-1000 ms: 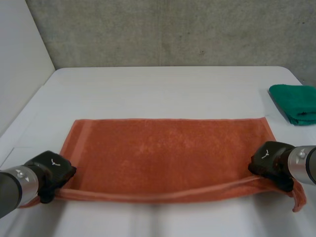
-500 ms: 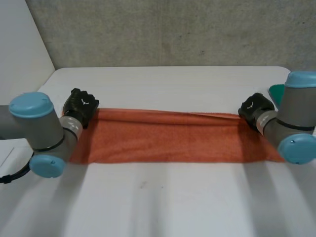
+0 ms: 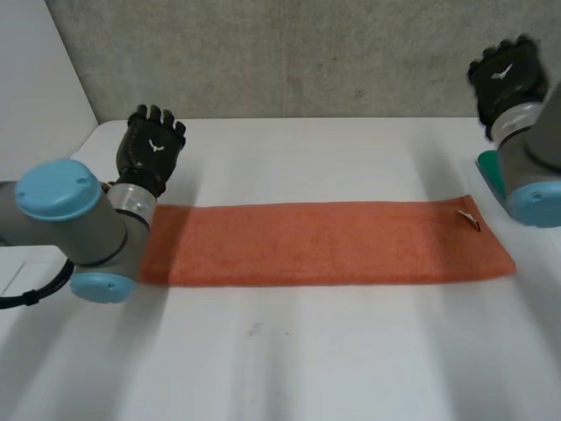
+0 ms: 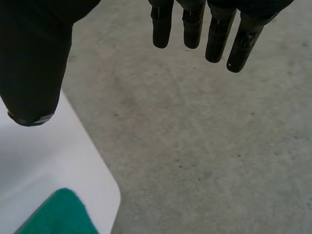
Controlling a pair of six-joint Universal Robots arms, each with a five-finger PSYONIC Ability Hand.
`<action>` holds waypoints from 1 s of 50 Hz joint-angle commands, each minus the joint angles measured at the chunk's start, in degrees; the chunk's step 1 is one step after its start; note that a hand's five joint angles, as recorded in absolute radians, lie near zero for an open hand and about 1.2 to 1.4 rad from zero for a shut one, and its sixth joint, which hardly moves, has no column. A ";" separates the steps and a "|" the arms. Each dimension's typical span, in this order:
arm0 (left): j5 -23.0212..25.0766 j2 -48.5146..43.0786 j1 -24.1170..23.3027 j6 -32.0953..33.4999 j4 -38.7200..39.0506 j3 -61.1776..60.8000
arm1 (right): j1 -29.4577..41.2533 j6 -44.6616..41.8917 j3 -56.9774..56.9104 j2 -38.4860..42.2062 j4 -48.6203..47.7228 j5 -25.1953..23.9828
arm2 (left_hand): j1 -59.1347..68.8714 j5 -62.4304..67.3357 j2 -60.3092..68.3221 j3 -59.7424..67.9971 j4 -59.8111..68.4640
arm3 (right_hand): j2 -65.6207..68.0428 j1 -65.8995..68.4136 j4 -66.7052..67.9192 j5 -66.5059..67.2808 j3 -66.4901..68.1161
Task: Fold the laundry.
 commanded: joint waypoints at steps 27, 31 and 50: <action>0.96 16.16 -0.04 -24.66 -8.75 -16.53 | -17.14 5.96 47.62 -12.45 -3.53 -23.28 | -0.29 -2.03 -1.04 -1.47 -0.96 | 23.96 25.03 23.14 23.18 24.58; 0.96 16.16 0.14 -24.74 -8.66 -16.53 | -17.93 5.51 47.10 -9.81 -6.26 -23.28 | -0.29 -2.03 -1.04 -1.47 -0.96 | 25.14 26.21 24.32 24.36 25.75; 1.05 16.07 0.22 -24.66 -8.75 -17.24 | -18.72 5.25 42.70 -3.56 -6.96 -25.40 | -0.46 -2.19 -1.20 -1.64 -1.13 | 67.47 68.54 66.65 66.69 68.08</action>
